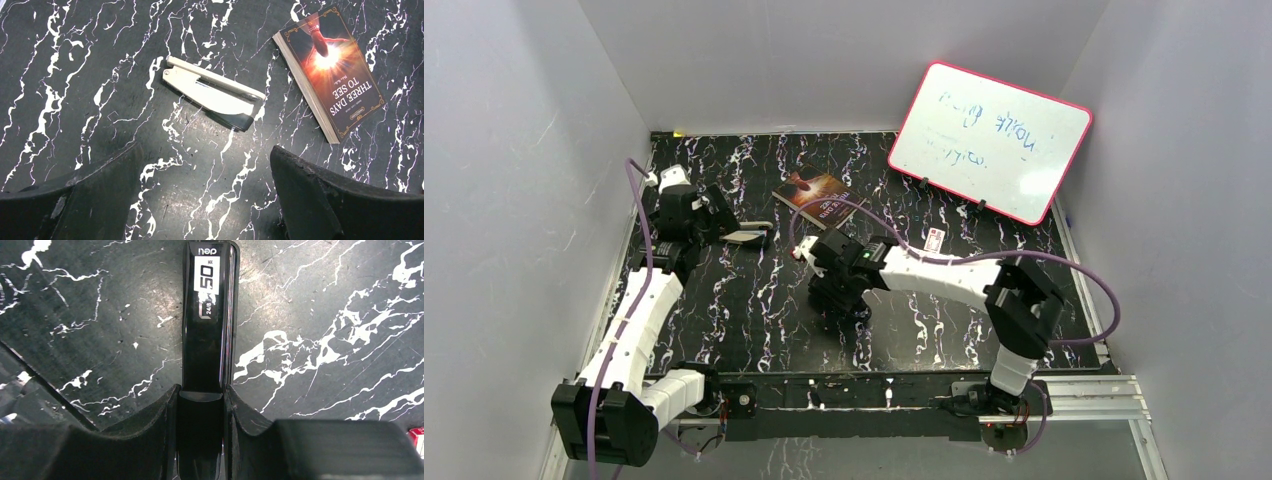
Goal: Load the staples into the stapler
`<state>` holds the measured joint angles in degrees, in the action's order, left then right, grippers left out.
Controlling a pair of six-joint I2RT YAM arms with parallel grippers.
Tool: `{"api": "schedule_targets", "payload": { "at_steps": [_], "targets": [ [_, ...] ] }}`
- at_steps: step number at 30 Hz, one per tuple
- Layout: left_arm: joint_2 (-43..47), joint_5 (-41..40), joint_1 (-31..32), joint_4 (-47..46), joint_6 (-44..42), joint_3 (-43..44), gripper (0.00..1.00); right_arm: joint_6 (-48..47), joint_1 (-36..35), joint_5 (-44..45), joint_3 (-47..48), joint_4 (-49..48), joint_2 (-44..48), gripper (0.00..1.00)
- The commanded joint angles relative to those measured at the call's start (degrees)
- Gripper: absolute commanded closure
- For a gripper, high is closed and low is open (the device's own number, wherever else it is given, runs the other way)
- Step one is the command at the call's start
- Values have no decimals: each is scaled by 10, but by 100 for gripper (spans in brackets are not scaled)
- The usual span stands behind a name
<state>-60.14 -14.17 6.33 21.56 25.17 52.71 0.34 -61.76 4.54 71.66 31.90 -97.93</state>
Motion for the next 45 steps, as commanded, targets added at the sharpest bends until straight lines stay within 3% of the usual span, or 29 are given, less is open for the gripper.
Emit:
{"api": "schedule_targets", "payload": {
  "at_steps": [1, 7, 14, 22, 27, 32, 38, 42, 45],
  "targets": [
    [16, -9, -3, 2, 1, -10, 2, -37, -7, 4, 65, 26, -40, 92],
    [20, -14, -3, 5, -18, -6, 2, -47, -18, 5, 76, 20, -74, 86],
    [17, -19, -3, 13, -37, 1, 2, -46, -18, -10, 62, -5, -67, 53],
    [10, -51, -3, 10, -72, 36, 2, -16, -18, -7, 8, -75, 8, 22],
    [13, -56, -3, -22, -130, 57, 2, 20, -17, 4, -57, -160, 101, 17],
    [19, 42, -3, -75, -166, 52, 2, 89, -17, 63, -179, -322, 230, 16],
    [-16, 206, -3, -97, -237, 53, 2, 185, -18, 205, -331, -475, 343, 17],
    [-45, 391, 1, -104, -292, 54, 3, 195, -17, 233, -343, -427, 369, 15],
    [-63, 510, 20, -104, -348, 51, 5, 227, -16, 248, -337, -359, 385, 6]
  ]
}}
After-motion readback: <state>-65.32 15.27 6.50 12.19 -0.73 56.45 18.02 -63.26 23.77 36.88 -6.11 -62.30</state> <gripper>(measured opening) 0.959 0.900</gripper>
